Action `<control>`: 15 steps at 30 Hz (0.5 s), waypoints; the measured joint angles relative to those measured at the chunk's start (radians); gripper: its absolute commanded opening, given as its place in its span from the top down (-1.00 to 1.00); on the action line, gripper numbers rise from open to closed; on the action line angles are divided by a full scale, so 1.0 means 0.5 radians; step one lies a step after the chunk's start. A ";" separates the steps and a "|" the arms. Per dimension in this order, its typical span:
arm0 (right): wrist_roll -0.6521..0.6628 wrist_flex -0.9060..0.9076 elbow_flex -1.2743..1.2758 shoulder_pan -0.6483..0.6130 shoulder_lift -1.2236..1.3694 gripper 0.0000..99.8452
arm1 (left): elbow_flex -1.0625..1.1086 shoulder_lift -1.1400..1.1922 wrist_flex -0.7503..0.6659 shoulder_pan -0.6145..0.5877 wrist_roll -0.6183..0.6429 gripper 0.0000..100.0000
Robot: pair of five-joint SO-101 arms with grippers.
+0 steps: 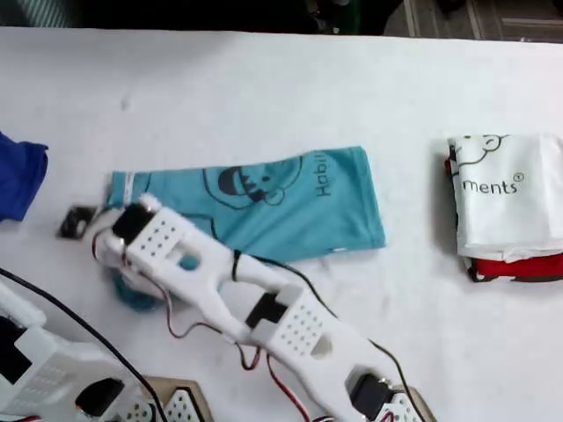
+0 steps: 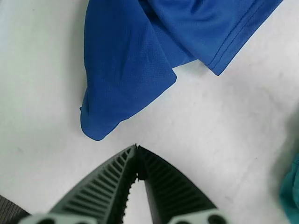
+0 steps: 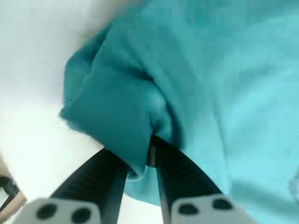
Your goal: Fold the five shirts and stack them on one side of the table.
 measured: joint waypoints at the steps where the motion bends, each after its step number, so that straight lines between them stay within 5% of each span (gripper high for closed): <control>1: 0.000 0.003 -0.049 0.021 0.000 0.96 | 0.000 0.000 0.000 0.000 0.000 0.95; 15: 0.012 0.068 -0.160 0.144 0.003 0.96 | 0.000 0.000 0.000 0.000 0.000 0.95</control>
